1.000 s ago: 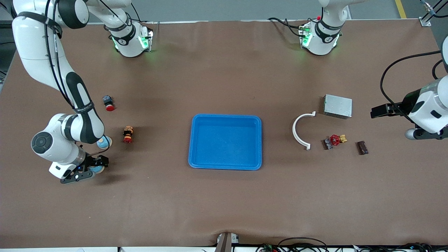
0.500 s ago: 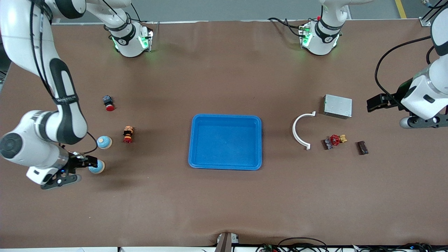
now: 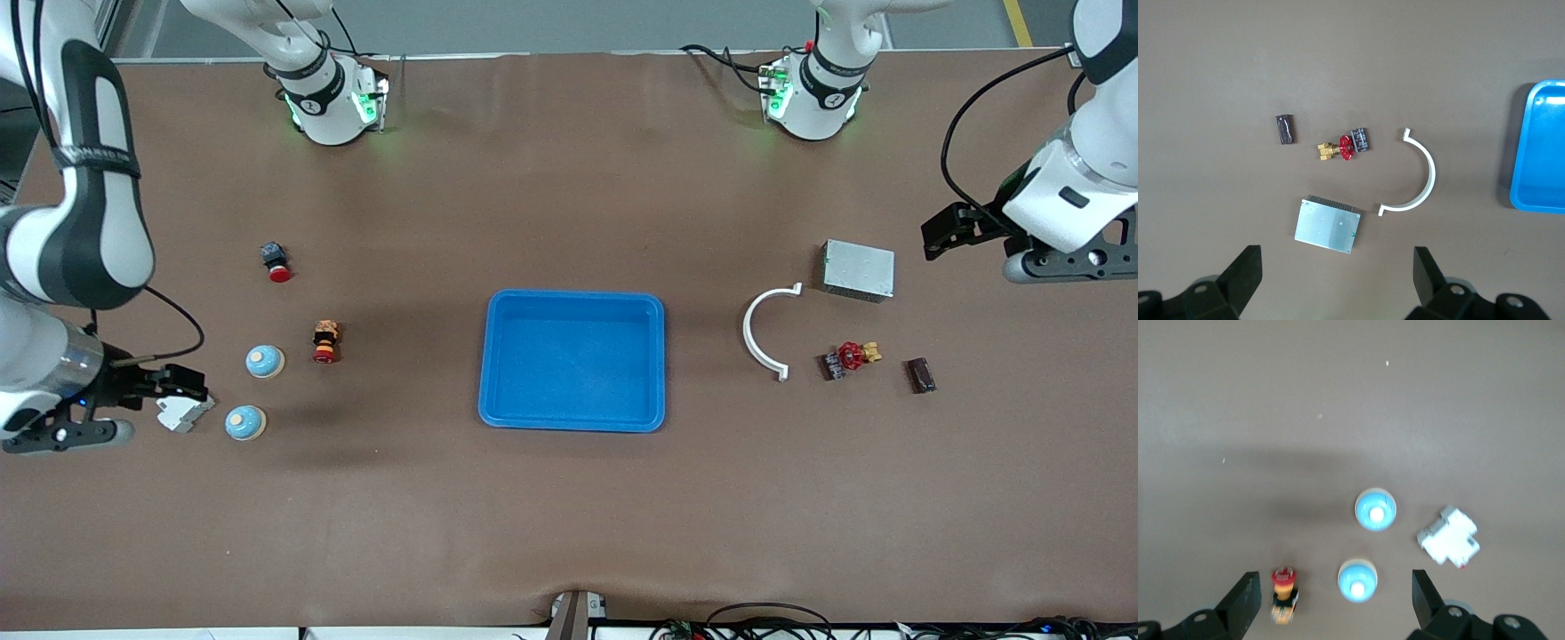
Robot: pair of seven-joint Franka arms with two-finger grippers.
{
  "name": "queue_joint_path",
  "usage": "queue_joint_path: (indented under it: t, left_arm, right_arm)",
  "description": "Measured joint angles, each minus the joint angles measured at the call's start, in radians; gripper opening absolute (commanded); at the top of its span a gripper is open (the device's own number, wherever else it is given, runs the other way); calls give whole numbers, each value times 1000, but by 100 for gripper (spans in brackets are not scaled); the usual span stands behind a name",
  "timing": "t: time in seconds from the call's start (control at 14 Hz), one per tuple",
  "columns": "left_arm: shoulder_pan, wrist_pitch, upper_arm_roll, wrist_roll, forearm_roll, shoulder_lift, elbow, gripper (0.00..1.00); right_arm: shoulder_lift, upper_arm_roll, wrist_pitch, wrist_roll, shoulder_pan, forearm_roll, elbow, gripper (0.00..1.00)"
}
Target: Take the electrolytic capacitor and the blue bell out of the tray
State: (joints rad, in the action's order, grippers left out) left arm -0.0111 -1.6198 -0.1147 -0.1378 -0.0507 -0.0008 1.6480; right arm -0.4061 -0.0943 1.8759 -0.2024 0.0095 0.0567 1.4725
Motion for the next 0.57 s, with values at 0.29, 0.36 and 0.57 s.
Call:
queue_joint_path:
  t: [0.29,0.36,0.57]
  left_arm:
    - [14,-16,11,0,13,-15,28,100]
    - [17,-19,13,0,13,-13,30,100]
    - [16,-26,14,0,14,-7,32,100]
  right_arm:
    - [66,-9,-176,14,-11,0,-61,100]
    - [90,-9,-207,34,-12,0,-68,100]
    - [165,-9,-257,71,-17,0,-63,100]
